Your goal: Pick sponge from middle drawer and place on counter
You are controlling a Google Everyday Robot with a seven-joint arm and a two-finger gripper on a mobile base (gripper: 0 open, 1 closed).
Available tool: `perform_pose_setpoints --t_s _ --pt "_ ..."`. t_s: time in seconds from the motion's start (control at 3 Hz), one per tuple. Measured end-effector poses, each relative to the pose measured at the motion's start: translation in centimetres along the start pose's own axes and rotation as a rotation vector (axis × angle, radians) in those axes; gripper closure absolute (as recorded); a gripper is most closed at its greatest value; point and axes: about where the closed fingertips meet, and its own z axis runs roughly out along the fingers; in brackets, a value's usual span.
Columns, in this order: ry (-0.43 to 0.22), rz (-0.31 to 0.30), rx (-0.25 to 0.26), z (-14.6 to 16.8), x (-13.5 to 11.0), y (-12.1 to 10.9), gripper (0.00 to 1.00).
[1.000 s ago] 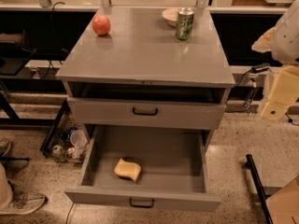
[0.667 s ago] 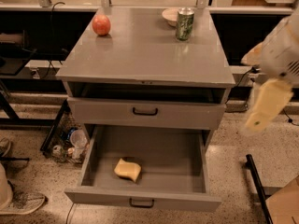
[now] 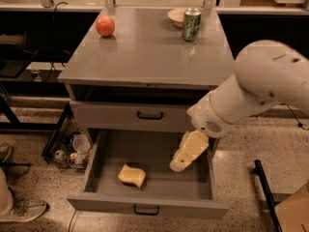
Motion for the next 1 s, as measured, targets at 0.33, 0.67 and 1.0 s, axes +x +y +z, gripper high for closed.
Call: perform_pose_setpoints --t_s 0.33,0.67,1.0 --pt "-0.029 -0.003 0.047 0.0 -0.8 -1.1 0.0" --pt "-0.023 -0.005 0.039 0.0 -0.7 -0.9 0.0" --pt "-0.061 0.035 0.005 2.9 0.6 -0.9 0.0"
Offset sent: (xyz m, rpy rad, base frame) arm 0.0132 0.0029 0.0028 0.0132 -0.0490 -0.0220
